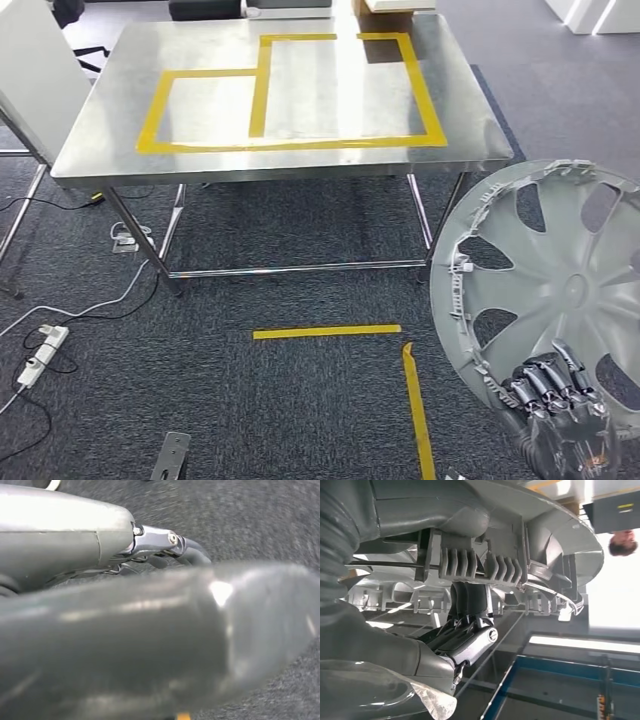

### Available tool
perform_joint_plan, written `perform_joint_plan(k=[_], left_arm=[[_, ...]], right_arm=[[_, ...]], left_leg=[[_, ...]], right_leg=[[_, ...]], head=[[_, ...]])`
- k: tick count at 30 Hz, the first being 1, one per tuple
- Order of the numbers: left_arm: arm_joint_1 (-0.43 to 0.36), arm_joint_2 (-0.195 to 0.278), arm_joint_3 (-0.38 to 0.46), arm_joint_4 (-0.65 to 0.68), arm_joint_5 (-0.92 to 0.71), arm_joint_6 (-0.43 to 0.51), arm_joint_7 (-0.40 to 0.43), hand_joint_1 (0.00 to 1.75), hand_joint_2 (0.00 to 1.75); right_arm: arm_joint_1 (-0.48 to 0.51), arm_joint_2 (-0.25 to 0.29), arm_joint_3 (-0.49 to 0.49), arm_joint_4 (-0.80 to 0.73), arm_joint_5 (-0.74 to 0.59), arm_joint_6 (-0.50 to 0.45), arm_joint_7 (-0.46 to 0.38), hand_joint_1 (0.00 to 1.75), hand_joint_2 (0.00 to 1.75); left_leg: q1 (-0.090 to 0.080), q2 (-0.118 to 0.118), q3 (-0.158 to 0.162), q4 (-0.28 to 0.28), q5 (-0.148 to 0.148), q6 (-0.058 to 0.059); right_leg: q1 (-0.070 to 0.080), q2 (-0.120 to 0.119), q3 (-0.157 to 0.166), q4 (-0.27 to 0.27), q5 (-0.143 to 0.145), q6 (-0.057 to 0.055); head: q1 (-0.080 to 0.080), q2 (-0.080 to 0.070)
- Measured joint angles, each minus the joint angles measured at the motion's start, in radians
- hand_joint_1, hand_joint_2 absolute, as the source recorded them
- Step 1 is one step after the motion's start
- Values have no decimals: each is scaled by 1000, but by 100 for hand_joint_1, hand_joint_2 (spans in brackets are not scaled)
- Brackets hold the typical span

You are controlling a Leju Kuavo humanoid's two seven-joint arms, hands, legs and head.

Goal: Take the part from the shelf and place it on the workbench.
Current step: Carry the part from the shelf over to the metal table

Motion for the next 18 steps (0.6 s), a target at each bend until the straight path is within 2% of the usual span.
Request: perform_joint_plan(k=[1,2,3,5,7,8,9,11,12,13,14,15,16,18], left_arm=[[0,-1,0,0,0,0,0,0,0],[-1,-1,-1,0,-1,0,1,0,0],[-3,-1,-2,0,-1,-1,1,0,0],[-3,-1,-3,0,-1,-1,1,0,0],[0,1,-4,0,-1,-1,2,0,0],[1,2,-5,0,-1,0,2,0,0],[0,3,-6,0,-1,0,2,0,0],[-3,2,-8,0,-2,0,2,0,0],[-5,2,-8,0,-2,0,2,0,0],[-5,2,-9,0,-3,-1,2,0,0],[-4,2,-9,0,-3,-1,2,0,0],[-4,2,-9,0,-3,-1,2,0,0],[-4,2,-9,0,-4,-1,2,0,0],[-5,3,-10,0,-4,0,3,0,0]], right_arm=[[-1,-2,2,0,1,0,3,175,175],[-2,-3,5,1,1,0,7,175,175],[-4,-5,6,2,2,0,9,175,175],[-7,-7,10,4,2,0,12,175,175],[-8,-8,13,6,2,0,14,175,175],[-9,-8,14,6,2,0,14,175,175],[-9,-8,15,6,2,0,15,175,175],[-8,-9,16,6,3,0,18,175,175],[-8,-9,17,6,3,0,20,175,175],[-8,-9,18,6,4,0,20,175,175],[-8,-10,19,6,5,0,20,175,175],[-9,-10,20,7,5,0,21,175,175],[-9,-10,22,7,4,0,22,175,175],[-9,-11,25,7,5,0,27,175,175]], left_leg=[[1,-14,2,2,-2,-3],[1,-27,2,6,-4,-8],[1,-39,-1,12,-6,-12],[2,-62,-11,18,-5,-24],[4,-78,-17,19,-2,-33],[3,-65,-22,29,-8,-39],[2,-40,-34,55,-24,-44],[3,22,-86,167,-81,-55],[6,37,-119,235,-107,-58],[9,44,-144,285,-121,-60],[10,47,-152,303,-117,-59],[10,49,-140,278,-94,-56],[8,56,-111,219,-59,-50],[-4,95,-44,88,-10,-33]], right_leg=[[-3,9,22,-62,44,2],[-7,30,47,-125,76,4],[-10,51,70,-176,93,4],[-12,74,90,-215,92,-2],[-12,55,96,-219,94,-13],[-13,43,99,-220,94,-19],[-14,30,102,-222,94,-25],[-12,3,108,-224,91,-35],[-9,-10,109,-224,89,-38],[-8,-24,111,-224,87,-40],[-6,-36,114,-224,84,-41],[-5,-48,117,-224,81,-41],[-3,-60,123,-224,78,-40],[2,-82,132,-224,69,-35]], head=[[0,0],[0,0],[0,0],[1,0],[1,0],[-2,0],[-6,0],[-14,0],[-16,0],[-15,0],[-16,0],[-16,0],[-16,0],[-16,0]])
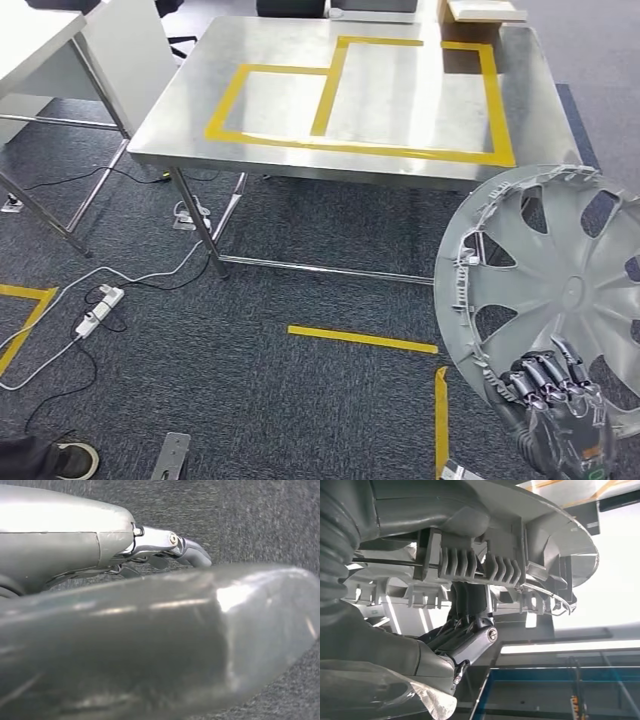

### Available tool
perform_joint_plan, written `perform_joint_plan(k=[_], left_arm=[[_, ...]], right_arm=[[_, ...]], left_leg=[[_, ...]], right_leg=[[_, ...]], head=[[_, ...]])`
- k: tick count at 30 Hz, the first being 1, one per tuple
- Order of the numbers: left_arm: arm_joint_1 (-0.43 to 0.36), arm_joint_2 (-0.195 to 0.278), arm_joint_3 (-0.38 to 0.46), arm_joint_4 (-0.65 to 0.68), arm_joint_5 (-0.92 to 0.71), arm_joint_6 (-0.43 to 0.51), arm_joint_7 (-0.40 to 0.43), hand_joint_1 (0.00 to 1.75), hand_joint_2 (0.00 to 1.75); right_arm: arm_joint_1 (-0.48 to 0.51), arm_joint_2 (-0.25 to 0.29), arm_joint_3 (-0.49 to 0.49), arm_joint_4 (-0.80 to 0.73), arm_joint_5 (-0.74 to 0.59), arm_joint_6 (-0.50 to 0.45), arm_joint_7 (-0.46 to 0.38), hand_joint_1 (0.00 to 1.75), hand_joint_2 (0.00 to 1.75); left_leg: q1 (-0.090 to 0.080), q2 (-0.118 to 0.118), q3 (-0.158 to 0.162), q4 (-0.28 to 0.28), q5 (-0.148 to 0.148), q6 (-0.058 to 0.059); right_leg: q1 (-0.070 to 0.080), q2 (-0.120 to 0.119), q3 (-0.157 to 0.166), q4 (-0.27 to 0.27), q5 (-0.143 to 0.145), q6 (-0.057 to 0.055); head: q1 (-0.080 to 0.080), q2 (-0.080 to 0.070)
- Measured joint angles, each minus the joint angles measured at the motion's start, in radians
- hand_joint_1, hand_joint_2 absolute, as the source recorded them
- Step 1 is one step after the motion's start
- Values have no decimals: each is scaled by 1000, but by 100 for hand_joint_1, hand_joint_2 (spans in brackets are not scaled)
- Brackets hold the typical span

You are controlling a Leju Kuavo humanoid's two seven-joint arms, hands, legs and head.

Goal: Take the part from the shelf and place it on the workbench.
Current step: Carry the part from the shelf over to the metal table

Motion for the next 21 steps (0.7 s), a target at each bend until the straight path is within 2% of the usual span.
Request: perform_joint_plan(k=[1,2,4,5,6,8,9,10,11,12,13,14,15,16,17,18,19,20,21], left_arm=[[-1,0,0,0,0,0,1,0,0],[-2,1,-1,0,-1,1,1,0,0],[0,2,-1,0,-1,2,4,0,0],[2,2,-1,0,-1,2,5,0,0],[3,2,-1,0,-1,3,6,0,0],[1,2,-1,0,-1,4,7,0,0],[0,1,-2,0,-1,4,8,0,0],[0,1,-2,0,-1,4,8,0,0],[1,1,-2,0,-1,4,8,0,0],[1,1,-2,0,-1,4,8,0,0],[2,0,-3,0,-1,4,8,0,0],[2,0,-3,0,-1,4,8,0,0],[1,1,-3,0,-1,4,8,0,0],[0,1,-4,0,-1,4,8,0,0],[0,2,-4,0,-1,4,8,0,0],[1,2,-4,0,-1,5,8,0,0],[3,3,-4,0,-1,5,8,0,0],[5,3,-4,0,-1,5,8,0,0],[7,3,-4,0,-1,5,7,0,0]], right_arm=[[0,0,1,0,1,0,4,175,175],[-1,-1,3,1,3,0,8,175,175],[-3,-4,8,1,7,0,17,175,175],[-4,-6,10,0,8,0,20,175,175],[-4,-7,12,0,9,0,23,175,175],[-4,-10,14,1,10,0,25,175,175],[-3,-11,16,1,10,0,25,175,175],[-3,-12,18,2,10,0,25,175,175],[-2,-12,21,2,9,0,25,175,175],[-2,-13,23,3,8,0,26,175,175],[-2,-13,25,4,7,0,27,175,175],[-2,-14,27,4,6,0,28,175,175],[-2,-14,28,5,6,0,30,175,175],[-2,-14,29,5,7,0,31,175,175],[-2,-14,30,6,7,0,31,175,175],[-2,-14,31,7,8,0,32,175,175],[-2,-14,31,7,9,0,32,175,175],[-3,-15,32,7,9,0,33,175,175],[-3,-15,32,7,10,0,34,175,175]], left_leg=[[-6,16,19,-41,7,6],[-11,24,26,-58,4,10],[-11,6,27,-68,4,14],[-8,-5,31,-74,6,18],[-5,-16,35,-81,9,23],[1,-38,39,-88,12,29],[1,-49,39,-88,11,31],[1,-61,40,-87,11,32],[1,-74,41,-87,10,32],[2,-88,43,-87,9,32],[4,-102,45,-86,8,30],[5,-115,47,-84,6,26],[5,-129,46,-79,3,21],[5,-141,43,-75,2,16],[5,-153,39,-71,2,10],[6,-165,34,-69,4,5],[8,-173,31,-70,5,0],[7,-163,28,-65,3,-5],[6,-140,22,-50,-7,-10]], right_leg=[[3,-11,3,0,-3,4],[5,-21,5,-2,-6,7],[6,-39,11,-7,-10,15],[4,-25,12,-3,-16,19],[3,-1,4,16,-31,23],[0,60,-46,113,-82,27],[0,73,-84,180,-108,28],[0,78,-118,236,-121,29],[0,79,-141,262,-116,31],[-1,80,-145,251,-90,33],[-3,84,-131,204,-50,35],[-7,99,-106,138,-12,38],[-12,122,-79,74,13,39],[-15,142,-58,32,24,38],[-17,156,-46,11,24,35],[-15,156,-41,6,20,30],[-15,145,-39,8,20,24],[-15,134,-37,6,21,19],[-15,122,-33,5,21,12]], head=[[1,0],[1,0],[2,0],[3,0],[6,0],[13,0],[15,0],[16,0],[16,0],[16,0],[16,0],[16,0],[17,0],[16,0],[17,0],[17,0],[17,0],[17,0],[14,0]])
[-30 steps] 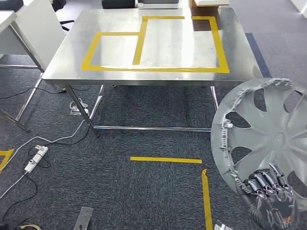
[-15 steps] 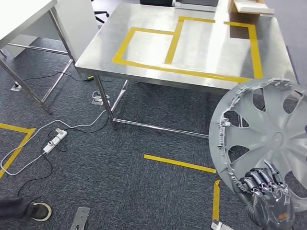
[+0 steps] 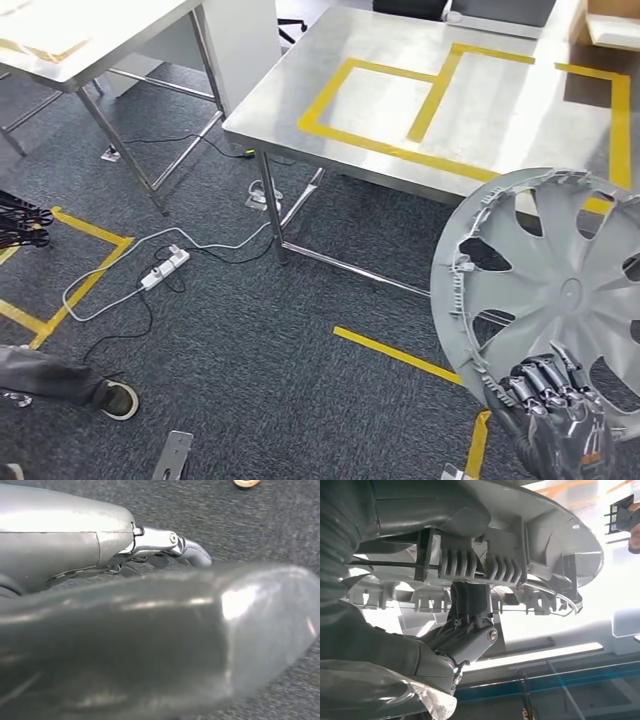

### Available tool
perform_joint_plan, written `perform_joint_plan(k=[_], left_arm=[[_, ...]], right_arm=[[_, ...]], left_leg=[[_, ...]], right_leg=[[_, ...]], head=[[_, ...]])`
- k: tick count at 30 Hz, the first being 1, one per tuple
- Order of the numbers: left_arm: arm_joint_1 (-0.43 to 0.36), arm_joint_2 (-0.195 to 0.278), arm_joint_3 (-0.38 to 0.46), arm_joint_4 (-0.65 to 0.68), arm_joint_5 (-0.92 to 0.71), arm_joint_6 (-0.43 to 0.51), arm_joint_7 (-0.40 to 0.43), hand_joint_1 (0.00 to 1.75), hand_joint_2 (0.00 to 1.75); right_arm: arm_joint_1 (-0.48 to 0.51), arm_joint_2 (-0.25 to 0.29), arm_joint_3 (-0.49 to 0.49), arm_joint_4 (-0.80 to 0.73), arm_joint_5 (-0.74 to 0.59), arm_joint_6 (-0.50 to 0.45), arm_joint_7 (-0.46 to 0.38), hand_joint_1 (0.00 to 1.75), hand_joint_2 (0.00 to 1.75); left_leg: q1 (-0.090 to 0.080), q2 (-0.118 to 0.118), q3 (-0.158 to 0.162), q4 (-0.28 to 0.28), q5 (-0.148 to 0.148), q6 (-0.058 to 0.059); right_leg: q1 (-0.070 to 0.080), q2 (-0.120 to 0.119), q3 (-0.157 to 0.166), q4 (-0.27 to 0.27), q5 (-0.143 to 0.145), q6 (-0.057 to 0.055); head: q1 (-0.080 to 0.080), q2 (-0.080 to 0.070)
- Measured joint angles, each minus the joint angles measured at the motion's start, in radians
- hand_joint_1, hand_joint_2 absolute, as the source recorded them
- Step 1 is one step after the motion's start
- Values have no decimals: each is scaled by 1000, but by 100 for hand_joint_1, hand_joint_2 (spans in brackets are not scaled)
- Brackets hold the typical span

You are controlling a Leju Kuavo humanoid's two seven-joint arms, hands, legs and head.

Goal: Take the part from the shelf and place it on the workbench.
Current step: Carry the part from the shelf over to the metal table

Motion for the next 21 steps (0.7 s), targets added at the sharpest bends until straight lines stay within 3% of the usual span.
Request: perform_joint_plan(k=[2,4,5,7,8,10,11,15,17,19,20,21], left_arm=[[-2,-1,0,0,1,0,-2,0,0],[-5,-1,0,0,3,-1,-3,0,0],[-4,-1,0,0,4,-1,-1,0,0],[-1,-1,-1,0,5,0,7,0,0],[0,-1,-1,0,5,0,11,0,0],[-1,0,0,0,5,-2,13,0,0],[-2,0,0,0,5,-3,13,0,0],[-1,1,0,0,9,-6,14,0,0],[-4,1,1,0,13,-10,14,0,0],[-6,0,1,0,17,-12,15,0,0],[-6,0,1,0,18,-13,16,0,0],[-5,0,1,0,19,-14,18,0,0]], right_arm=[[2,0,0,0,2,0,3,175,175],[4,0,-1,0,5,0,4,175,175],[3,0,-2,0,5,0,2,175,175],[0,2,-4,0,2,0,-7,175,175],[-2,4,-5,0,-1,0,-13,175,175],[-4,10,-8,0,-6,0,-23,175,175],[-6,13,-9,0,-9,0,-28,175,175],[-27,19,-15,2,-26,0,-54,175,175],[-39,23,-21,7,-32,0,-66,175,175],[-49,27,-28,15,-35,0,-79,175,175],[-51,30,-31,20,-38,0,-87,175,175],[-52,33,-34,24,-41,0,-93,175,175]], left_leg=[[0,65,-41,92,-48,-10],[5,89,-103,221,-101,-15],[7,91,-120,255,-106,-15],[7,91,-103,217,-63,-9],[5,92,-72,152,-26,-3],[-2,97,-15,38,13,11],[-7,100,1,4,17,17],[-6,98,16,-31,11,30],[-2,96,26,-45,13,37],[-4,95,29,-45,10,43],[-5,94,30,-45,8,45],[-5,92,33,-45,6,45]], right_leg=[[2,-28,7,-2,-3,-11],[6,-52,11,-1,-8,-17],[7,-61,13,-1,-11,-18],[9,-72,20,-1,-16,-17],[10,-77,24,-2,-19,-16],[12,-83,29,-3,-24,-10],[12,-85,29,-4,-26,-6],[10,-81,27,-6,-33,12],[9,-60,-10,66,-72,16],[10,-45,-82,196,-120,19],[10,-43,-114,244,-129,21],[11,-42,-129,258,-117,23]], head=[[-5,0],[-8,0],[-8,0],[-8,0],[-8,0],[-7,0],[-7,0],[-7,0],[-5,0],[-3,0],[-3,0],[-4,0]])
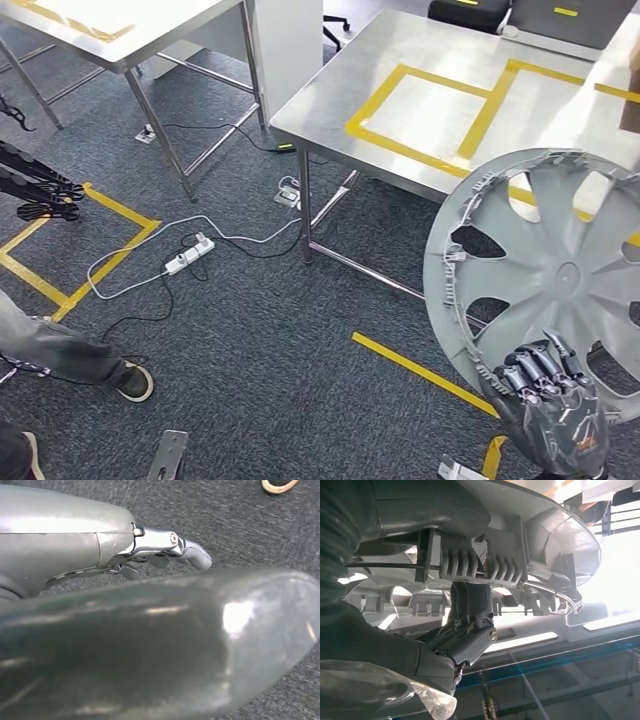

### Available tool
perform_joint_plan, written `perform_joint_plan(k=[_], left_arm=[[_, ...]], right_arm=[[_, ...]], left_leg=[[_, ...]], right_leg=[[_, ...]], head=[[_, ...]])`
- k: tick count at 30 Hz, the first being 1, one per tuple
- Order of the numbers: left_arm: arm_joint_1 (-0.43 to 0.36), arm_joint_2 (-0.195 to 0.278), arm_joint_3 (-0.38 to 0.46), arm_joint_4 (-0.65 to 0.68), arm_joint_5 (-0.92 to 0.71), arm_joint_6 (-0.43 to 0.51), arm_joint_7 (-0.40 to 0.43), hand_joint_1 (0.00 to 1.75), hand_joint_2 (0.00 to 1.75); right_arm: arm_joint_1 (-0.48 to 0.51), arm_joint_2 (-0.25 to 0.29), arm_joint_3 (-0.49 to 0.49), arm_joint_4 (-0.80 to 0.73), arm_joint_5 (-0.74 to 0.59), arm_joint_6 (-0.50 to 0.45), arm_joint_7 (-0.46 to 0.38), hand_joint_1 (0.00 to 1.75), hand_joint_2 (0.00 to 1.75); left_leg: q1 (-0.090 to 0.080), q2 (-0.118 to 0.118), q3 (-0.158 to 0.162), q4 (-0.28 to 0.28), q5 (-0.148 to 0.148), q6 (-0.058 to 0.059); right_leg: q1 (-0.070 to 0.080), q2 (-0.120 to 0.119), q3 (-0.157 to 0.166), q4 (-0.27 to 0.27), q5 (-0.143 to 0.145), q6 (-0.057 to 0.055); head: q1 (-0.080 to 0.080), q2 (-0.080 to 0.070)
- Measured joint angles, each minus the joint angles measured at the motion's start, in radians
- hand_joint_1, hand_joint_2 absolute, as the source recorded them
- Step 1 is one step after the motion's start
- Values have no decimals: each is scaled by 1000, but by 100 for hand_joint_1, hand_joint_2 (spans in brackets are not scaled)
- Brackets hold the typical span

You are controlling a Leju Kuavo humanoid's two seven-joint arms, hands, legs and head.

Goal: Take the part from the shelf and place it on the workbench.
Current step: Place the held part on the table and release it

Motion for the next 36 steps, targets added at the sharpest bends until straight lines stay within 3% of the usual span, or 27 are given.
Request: perform_joint_plan(k=[1,3,4,6,8,10,13,14,15,16,18,20,25,27,29,30,31,33,34,36], left_arm=[[1,0,0,0,0,0,2,0,0],[1,-1,0,0,1,-1,3,0,0],[1,-1,0,0,1,-1,3,0,0],[1,0,1,0,1,-1,3,0,0],[1,1,1,0,2,-1,3,0,0],[1,2,1,0,4,-1,3,0,0],[1,3,1,0,6,-1,3,0,0],[2,3,1,0,7,-1,3,0,0],[3,3,1,0,7,-2,3,0,0],[4,3,1,0,8,-2,3,0,0],[5,5,1,0,9,-2,3,0,0],[4,6,1,0,10,-2,2,0,0],[11,8,2,0,13,-5,1,0,0],[11,8,2,0,14,-5,0,0,0],[11,8,2,0,17,-5,0,0,0],[12,8,2,0,19,-5,-1,0,0],[13,8,2,0,20,-4,-3,0,0],[13,8,2,0,21,-1,-7,0,0],[13,8,2,0,21,1,-8,0,0],[11,8,2,0,21,4,-9,0,0]], right_arm=[[-1,3,-3,4,-3,0,-5,175,175],[-3,7,-8,10,-7,0,-10,175,175],[-5,9,-10,12,-8,0,-11,175,175],[-9,12,-14,15,-8,0,-12,175,175],[-12,15,-17,19,-8,0,-14,175,175],[-16,18,-20,23,-11,0,-16,175,175],[-24,22,-20,32,-14,0,-17,175,175],[-27,23,-20,36,-14,0,-18,175,175],[-30,24,-20,39,-13,0,-19,175,175],[-33,26,-20,42,-13,0,-19,175,175],[-36,28,-20,46,-13,0,-17,175,175],[-37,30,-20,48,-13,0,-16,175,175],[-38,34,-20,48,-13,0,-15,175,175],[-39,35,-21,48,-17,0,-15,175,175],[-39,38,-23,49,-21,0,-22,175,175],[-39,41,-25,50,-25,0,-28,175,175],[-39,44,-28,50,-32,0,-35,175,175],[-41,52,-33,51,-52,0,-50,175,175],[-43,55,-35,52,-63,0,-56,175,175],[-47,61,-40,52,-80,0,-61,175,175]], left_leg=[[0,-3,4,1,-3,-1],[-1,-9,13,4,-11,-7],[-2,-12,14,9,-15,-11],[-5,-15,11,14,-19,-20],[-4,-15,10,15,-21,-28],[-1,-11,-2,47,-42,-40],[8,-5,-86,225,-119,-57],[11,-5,-115,277,-132,-59],[12,-5,-131,299,-126,-60],[14,-5,-130,282,-100,-59],[13,-3,-83,164,-22,-53],[9,-1,-40,61,12,-46],[6,-1,-17,14,0,-22],[6,-2,-5,5,-2,-11],[3,-2,2,5,-9,-3],[1,-2,7,6,-14,-2],[1,-4,13,6,-19,-2],[1,-6,30,6,-32,-6],[-1,-7,36,9,-38,-10],[-4,-7,40,12,-47,-20]], right_leg=[[0,0,3,-24,31,1],[-1,1,56,-151,109,0],[-1,3,84,-210,129,-3],[2,5,109,-259,131,-12],[2,5,113,-263,131,-23],[-1,2,119,-266,130,-34],[-2,-3,130,-268,123,-46],[-2,-4,133,-267,120,-47],[-2,-4,137,-267,117,-47],[-2,-3,142,-267,113,-46],[-3,-4,153,-268,103,-40],[-1,-4,159,-267,94,-30],[-2,-6,155,-258,73,-7],[-1,-3,101,-158,29,-7],[0,0,18,-26,-7,-6],[1,0,-10,5,-2,-6],[1,0,-19,-3,25,-6],[1,0,15,-114,111,-9],[2,0,43,-176,142,-11],[5,1,77,-245,157,-19]], head=[[0,0],[0,0],[0,0],[-1,0],[-1,0],[-4,0],[-10,0],[-10,0],[-10,0],[-10,0],[-10,0],[-9,0],[-7,0],[-2,0],[0,0],[-1,0],[-1,0],[0,0],[0,0],[-1,0]])
